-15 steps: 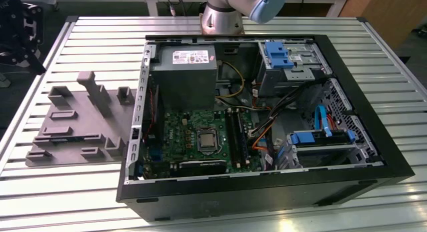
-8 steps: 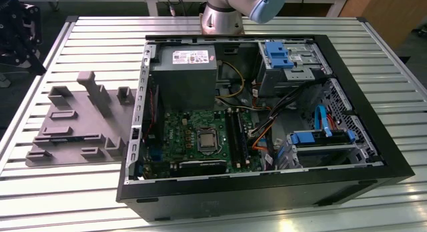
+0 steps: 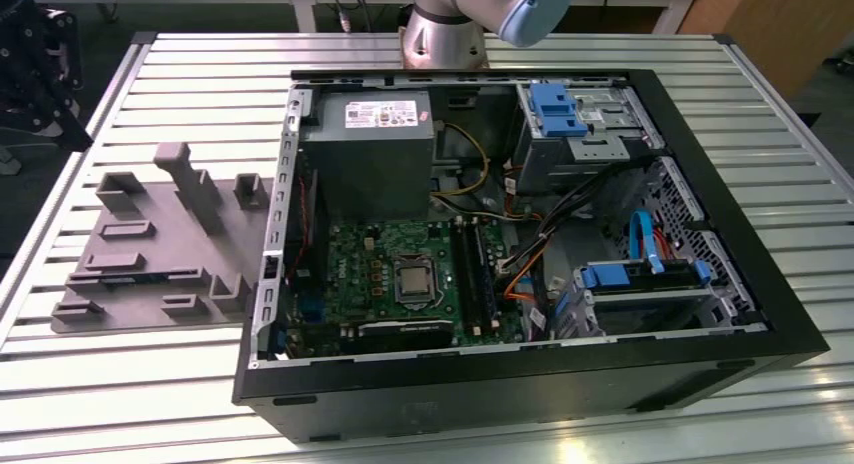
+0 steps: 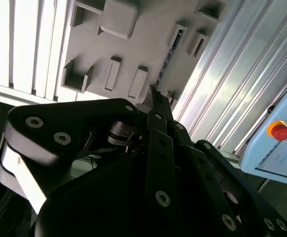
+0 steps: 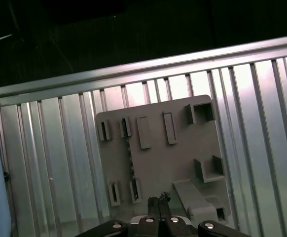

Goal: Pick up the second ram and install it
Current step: 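Pick up the second ram and move it above second insertion slot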

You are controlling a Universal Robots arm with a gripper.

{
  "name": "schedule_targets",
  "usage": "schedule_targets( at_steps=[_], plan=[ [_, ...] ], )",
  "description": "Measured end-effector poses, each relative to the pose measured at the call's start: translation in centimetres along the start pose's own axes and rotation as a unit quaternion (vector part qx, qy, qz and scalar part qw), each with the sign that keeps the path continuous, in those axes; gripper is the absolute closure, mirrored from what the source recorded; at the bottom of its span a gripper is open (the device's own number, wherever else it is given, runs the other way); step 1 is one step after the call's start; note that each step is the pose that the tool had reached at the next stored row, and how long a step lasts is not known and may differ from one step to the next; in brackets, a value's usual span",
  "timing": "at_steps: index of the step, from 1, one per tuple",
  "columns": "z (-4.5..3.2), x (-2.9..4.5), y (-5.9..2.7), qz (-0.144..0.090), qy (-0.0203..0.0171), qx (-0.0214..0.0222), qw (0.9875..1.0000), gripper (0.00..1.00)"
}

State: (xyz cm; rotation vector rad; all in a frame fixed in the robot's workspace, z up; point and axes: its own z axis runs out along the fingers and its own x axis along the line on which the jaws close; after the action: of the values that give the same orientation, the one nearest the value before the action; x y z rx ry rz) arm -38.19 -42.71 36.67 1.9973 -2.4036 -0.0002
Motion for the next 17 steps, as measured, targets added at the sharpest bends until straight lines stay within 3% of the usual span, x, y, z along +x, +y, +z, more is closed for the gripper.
schedule_targets(
  at_steps=[1,3,5,6,11,17],
  plan=[
    [0.0,0.0,0.0,0.0,0.0,0.0,1.0,0.89],
    [0.0,0.0,0.0,0.0,0.0,0.0,1.0,0.77],
    [0.0,0.0,0.0,-0.001,0.0,0.0,1.0,0.77],
    [0.01,0.01,0.0,-0.004,0.0,0.0001,1.0,0.7],
    [0.13,0.04,0.01,-0.032,0.0011,0.0007,0.9995,0.7],
    [0.52,0.15,0.13,-0.034,0.0015,0.0007,0.9994,0.7]
  ],
)
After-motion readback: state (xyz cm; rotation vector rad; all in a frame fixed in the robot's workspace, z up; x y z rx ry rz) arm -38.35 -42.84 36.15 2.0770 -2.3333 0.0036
